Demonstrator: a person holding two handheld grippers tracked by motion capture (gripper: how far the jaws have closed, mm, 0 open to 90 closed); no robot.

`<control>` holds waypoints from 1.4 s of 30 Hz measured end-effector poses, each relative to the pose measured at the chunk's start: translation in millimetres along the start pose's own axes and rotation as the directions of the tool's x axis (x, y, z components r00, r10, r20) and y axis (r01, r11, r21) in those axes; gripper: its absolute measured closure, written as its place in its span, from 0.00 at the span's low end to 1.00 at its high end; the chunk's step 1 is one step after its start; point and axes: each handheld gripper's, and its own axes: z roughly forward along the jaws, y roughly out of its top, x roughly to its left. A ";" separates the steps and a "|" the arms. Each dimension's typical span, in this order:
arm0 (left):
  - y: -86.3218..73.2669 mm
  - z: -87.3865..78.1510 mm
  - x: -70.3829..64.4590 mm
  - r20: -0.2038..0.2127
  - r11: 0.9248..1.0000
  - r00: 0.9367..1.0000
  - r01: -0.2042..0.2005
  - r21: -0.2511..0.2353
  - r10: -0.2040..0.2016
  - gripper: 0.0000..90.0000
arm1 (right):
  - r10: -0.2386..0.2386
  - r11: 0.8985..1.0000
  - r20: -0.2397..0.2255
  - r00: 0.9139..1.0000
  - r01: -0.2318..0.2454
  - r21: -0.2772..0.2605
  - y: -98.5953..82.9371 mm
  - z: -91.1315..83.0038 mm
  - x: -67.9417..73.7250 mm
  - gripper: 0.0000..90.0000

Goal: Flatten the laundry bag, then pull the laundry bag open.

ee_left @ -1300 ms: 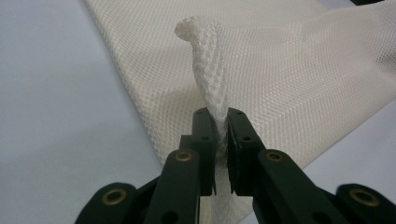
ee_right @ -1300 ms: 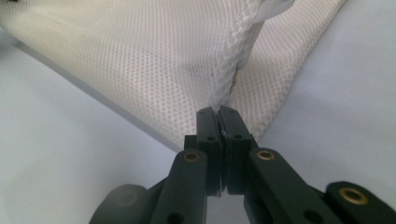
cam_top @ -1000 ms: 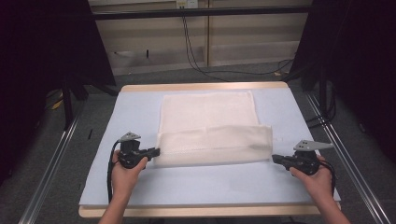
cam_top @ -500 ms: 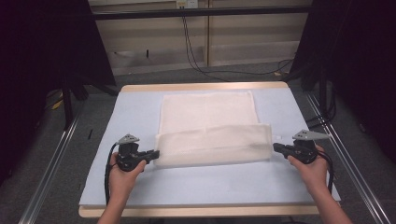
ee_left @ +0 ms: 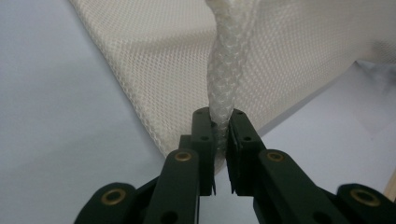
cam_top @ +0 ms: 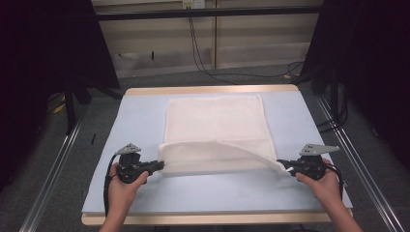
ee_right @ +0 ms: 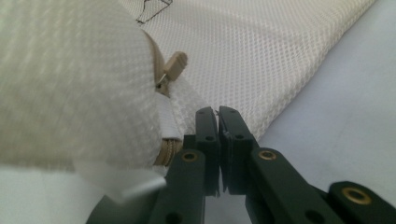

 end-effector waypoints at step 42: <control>2.5 4.7 20.2 -0.104 0.996 0.993 0.060 0.073 -0.052 0.39 | 0.044 0.999 0.096 0.994 -0.046 0.012 8.8 3.2 -2.2 0.58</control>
